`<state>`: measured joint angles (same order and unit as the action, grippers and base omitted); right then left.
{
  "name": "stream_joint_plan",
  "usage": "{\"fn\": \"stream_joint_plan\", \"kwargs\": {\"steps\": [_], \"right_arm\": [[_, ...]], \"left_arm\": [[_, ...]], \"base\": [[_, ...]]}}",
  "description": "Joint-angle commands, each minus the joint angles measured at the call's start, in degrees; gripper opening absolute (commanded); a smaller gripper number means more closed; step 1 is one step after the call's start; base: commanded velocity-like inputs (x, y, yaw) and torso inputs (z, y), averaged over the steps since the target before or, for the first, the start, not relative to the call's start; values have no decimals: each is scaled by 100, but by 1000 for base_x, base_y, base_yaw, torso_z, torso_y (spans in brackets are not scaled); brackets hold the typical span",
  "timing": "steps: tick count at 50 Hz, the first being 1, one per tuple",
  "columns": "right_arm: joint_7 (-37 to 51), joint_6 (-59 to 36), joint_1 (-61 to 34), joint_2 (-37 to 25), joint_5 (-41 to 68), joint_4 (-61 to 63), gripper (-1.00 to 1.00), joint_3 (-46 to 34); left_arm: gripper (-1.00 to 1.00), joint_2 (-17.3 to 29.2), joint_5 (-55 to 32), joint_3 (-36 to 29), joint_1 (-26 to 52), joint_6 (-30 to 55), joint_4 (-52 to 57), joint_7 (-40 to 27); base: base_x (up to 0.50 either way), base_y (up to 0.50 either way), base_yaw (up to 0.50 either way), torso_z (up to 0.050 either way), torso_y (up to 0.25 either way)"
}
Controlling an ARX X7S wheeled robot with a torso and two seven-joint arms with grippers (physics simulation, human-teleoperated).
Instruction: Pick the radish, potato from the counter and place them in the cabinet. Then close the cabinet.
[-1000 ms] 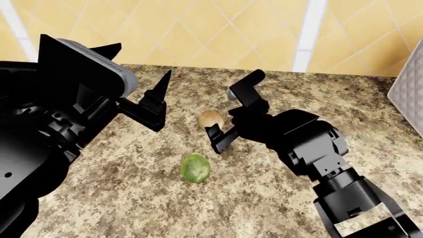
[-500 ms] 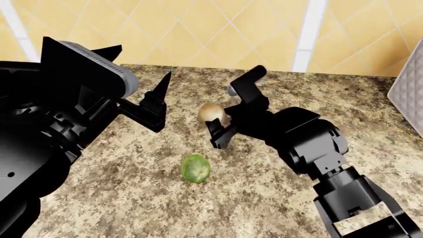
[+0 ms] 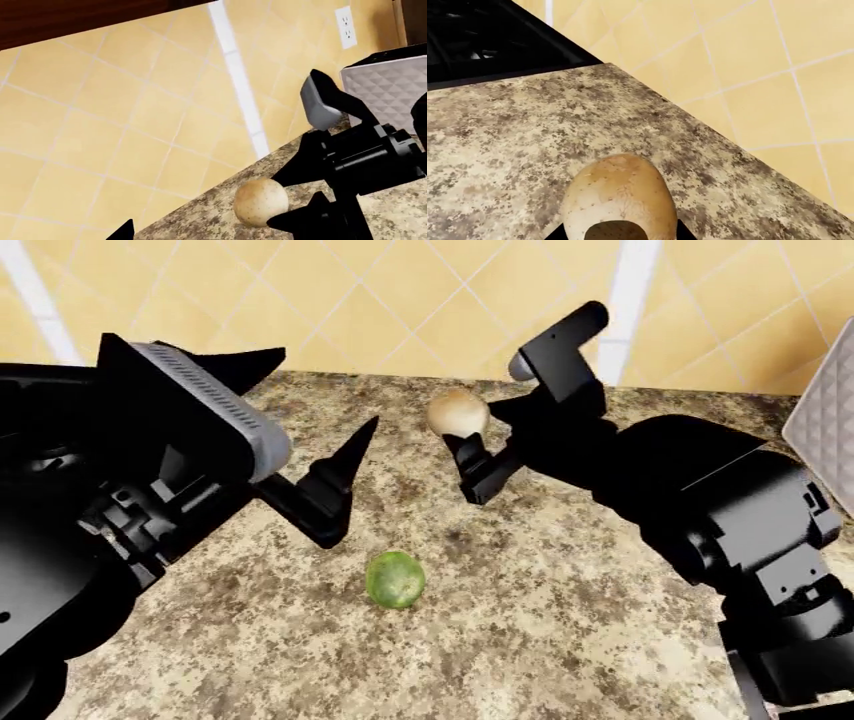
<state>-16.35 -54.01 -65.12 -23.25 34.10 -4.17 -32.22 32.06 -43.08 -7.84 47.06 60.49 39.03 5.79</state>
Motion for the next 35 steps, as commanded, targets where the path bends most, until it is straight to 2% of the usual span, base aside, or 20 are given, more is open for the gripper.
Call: {"fn": "stream_joint_plan", "kwargs": {"steps": [1, 13, 22, 35], "right_arm": [[254, -452, -19, -452, 260, 879, -100, 453], [373, -487, 39, -599, 367, 1080, -100, 679], [399, -437, 23, -542, 337, 1032, -100, 644], [437, -399, 44, -549, 349, 1027, -100, 677]], "left_arm": [[100, 206, -393, -61, 82, -73, 44, 640], [100, 403, -590, -371, 251, -165, -93, 1377], [100, 381, -921, -493, 420, -45, -309, 1764], [100, 603, -1313, -400, 341, 128, -259, 1946]], "base": [[0, 0, 0, 0, 0], [0, 0, 0, 0, 0], [0, 0, 0, 0, 0], [0, 0, 0, 0, 0]]}}
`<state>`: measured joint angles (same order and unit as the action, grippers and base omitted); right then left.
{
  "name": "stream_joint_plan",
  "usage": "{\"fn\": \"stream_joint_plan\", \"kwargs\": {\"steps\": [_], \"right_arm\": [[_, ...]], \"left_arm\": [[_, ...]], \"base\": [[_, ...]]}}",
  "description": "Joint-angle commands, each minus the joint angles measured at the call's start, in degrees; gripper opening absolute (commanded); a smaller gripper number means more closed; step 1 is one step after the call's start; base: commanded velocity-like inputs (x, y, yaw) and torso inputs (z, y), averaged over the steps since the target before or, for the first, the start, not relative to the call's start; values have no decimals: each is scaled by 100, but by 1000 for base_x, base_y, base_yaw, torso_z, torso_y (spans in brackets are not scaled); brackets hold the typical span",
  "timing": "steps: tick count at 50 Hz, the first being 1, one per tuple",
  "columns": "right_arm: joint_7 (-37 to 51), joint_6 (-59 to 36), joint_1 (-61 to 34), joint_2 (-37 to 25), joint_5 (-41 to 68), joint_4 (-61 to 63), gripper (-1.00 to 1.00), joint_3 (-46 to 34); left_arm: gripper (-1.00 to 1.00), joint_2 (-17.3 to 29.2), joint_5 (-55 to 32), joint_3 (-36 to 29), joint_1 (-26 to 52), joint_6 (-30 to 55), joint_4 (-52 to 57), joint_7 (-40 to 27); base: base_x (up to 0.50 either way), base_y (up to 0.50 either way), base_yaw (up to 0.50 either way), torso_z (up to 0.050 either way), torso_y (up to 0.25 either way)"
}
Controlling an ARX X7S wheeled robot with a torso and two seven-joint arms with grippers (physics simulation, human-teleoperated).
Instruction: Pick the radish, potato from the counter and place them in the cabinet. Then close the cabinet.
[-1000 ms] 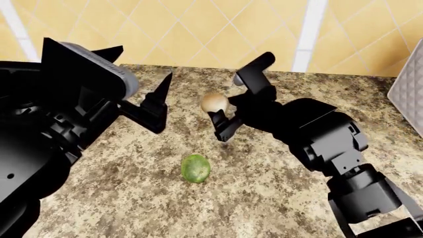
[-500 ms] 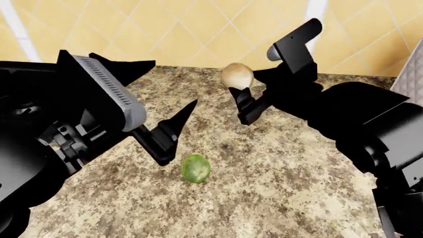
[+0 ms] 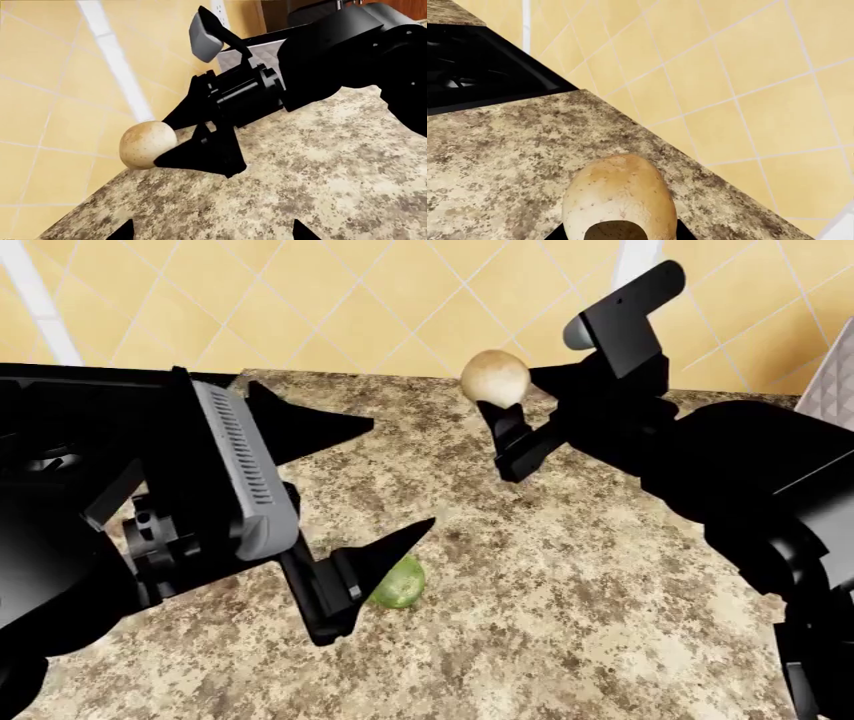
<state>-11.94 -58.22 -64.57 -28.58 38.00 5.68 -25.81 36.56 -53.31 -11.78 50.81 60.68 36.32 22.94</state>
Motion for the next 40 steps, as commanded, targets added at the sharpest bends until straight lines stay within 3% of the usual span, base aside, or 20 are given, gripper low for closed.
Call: {"fn": "stream_joint_plan", "kwargs": {"steps": [1, 40], "right_arm": [[-2, 16, -22, -16, -39, 41, -100, 39], [2, 156, -8, 18, -49, -42, -100, -21]], "left_arm": [[100, 172, -290, -20, -52, 111, 23, 243], [100, 15, 916, -1381, -410, -102, -378, 142]], "base": [[0, 0, 0, 0, 0], [0, 0, 0, 0, 0]]}}
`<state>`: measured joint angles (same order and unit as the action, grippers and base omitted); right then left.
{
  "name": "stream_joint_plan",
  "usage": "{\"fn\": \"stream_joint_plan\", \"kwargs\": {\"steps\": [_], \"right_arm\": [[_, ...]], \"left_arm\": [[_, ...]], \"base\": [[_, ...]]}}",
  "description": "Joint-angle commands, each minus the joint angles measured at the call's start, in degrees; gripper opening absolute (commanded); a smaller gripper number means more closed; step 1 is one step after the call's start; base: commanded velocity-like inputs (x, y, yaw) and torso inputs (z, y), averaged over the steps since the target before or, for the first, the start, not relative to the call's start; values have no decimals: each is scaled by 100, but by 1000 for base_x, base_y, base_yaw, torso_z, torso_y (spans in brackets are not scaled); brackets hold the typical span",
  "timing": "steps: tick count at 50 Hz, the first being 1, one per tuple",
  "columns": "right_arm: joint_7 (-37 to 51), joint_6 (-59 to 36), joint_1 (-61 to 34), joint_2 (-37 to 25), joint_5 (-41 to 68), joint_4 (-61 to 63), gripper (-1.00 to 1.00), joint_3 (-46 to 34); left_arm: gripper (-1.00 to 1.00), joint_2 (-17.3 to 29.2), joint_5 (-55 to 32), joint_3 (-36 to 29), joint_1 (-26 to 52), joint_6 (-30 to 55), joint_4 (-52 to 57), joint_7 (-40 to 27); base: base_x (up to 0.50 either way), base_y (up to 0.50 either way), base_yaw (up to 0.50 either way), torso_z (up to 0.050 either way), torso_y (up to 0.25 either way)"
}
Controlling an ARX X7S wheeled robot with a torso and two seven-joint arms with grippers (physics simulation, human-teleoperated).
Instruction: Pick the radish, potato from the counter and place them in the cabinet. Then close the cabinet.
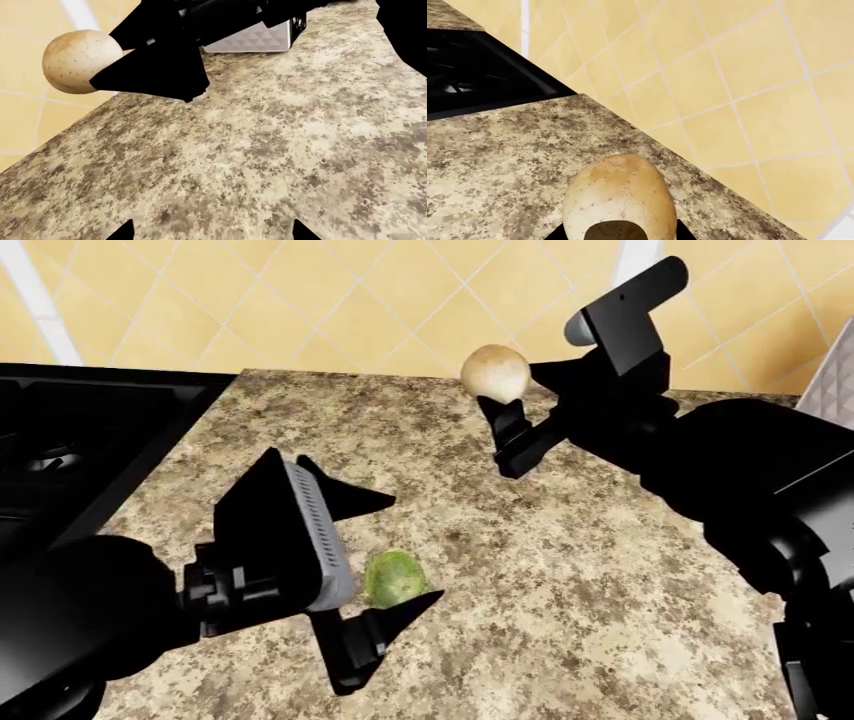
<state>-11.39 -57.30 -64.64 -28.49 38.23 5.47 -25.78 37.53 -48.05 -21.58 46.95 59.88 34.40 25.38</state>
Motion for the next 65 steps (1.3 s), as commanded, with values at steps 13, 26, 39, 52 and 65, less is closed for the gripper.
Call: {"fn": "stream_joint_plan", "kwargs": {"steps": [13, 26, 39, 52, 65], "right_arm": [[-16, 66, 24, 2, -43, 15, -100, -10], [-36, 128, 16, 7, -56, -48, -100, -36], [-32, 155, 35, 11, -48, -60, -100, -56], [-18, 146, 20, 3, -24, -49, -100, -56], [-4, 153, 30, -14, -6, -38, -100, -57]], "left_arm": [[100, -147, 630, -673, -60, -132, -381, -111], [100, -185, 846, -887, -90, -266, -584, -111], [100, -257, 1021, -1073, -88, -293, -815, -172], [100, -302, 1161, -1217, -96, -360, -1052, -187], [100, -344, 1264, -1360, -96, -366, -1204, -213]], "base": [[0, 0, 0, 0, 0], [0, 0, 0, 0, 1], [0, 0, 0, 0, 0], [0, 0, 0, 0, 0], [0, 0, 0, 0, 0]]}}
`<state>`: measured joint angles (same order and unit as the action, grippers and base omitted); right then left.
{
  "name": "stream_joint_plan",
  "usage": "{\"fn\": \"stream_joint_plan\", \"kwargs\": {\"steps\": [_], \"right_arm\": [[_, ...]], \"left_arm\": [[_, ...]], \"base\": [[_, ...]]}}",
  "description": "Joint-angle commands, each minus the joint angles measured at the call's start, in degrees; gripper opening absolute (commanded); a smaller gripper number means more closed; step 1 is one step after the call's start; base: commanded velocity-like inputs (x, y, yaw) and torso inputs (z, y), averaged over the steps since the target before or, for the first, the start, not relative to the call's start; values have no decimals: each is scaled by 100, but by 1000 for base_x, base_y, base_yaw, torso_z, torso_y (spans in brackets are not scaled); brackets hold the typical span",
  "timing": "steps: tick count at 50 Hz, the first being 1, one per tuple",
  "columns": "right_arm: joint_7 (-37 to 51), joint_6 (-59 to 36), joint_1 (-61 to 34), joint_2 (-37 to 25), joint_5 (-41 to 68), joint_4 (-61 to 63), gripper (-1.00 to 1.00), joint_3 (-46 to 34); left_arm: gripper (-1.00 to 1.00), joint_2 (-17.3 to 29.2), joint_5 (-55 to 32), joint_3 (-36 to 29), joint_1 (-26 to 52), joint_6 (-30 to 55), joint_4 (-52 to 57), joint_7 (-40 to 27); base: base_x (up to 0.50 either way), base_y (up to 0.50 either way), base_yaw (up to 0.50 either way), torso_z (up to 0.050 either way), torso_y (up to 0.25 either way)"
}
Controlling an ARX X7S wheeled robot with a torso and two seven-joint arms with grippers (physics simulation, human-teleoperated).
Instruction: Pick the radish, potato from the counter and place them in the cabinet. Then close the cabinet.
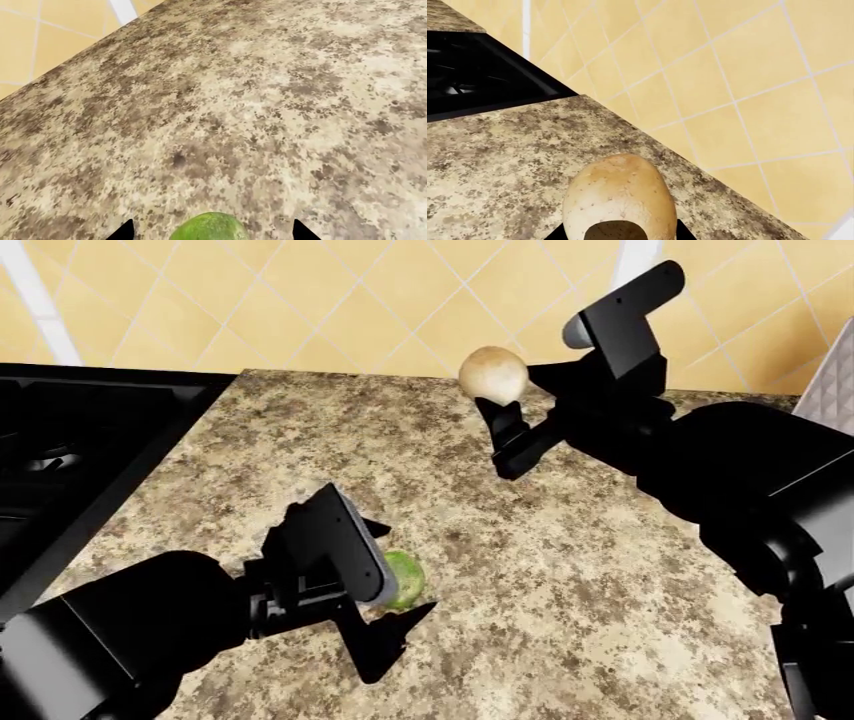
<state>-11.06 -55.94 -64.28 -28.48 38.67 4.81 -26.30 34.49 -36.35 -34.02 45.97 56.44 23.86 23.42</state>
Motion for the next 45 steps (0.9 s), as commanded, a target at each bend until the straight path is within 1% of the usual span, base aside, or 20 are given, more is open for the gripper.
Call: {"fn": "stream_joint_plan", "kwargs": {"steps": [1, 27, 28, 38, 43, 45], "right_arm": [[-36, 18, -8, -15, -49, 23, -100, -4], [-22, 100, 42, -26, -46, -24, -100, -21], [-18, 94, 40, -27, -41, -20, -100, -19], [30, 49, 65, -69, 9, 73, -100, 16], [85, -13, 106, -155, 73, 210, -100, 95], [126, -51, 133, -207, 115, 311, -100, 149]], "left_arm": [[100, -42, 101, -124, -5, -30, -165, -19], [100, -104, 238, -292, -94, -154, -506, -47], [-100, -104, 232, -286, -96, -154, -499, -53], [-100, -71, 125, -110, -102, -139, -246, -178], [-100, -45, 164, 26, -132, -187, -141, -368], [-100, -73, 145, 199, -139, -215, -107, -524]], "base": [[0, 0, 0, 0, 0], [0, 0, 0, 0, 0], [0, 0, 0, 0, 0], [0, 0, 0, 0, 0], [0, 0, 0, 0, 0], [0, 0, 0, 0, 0]]}}
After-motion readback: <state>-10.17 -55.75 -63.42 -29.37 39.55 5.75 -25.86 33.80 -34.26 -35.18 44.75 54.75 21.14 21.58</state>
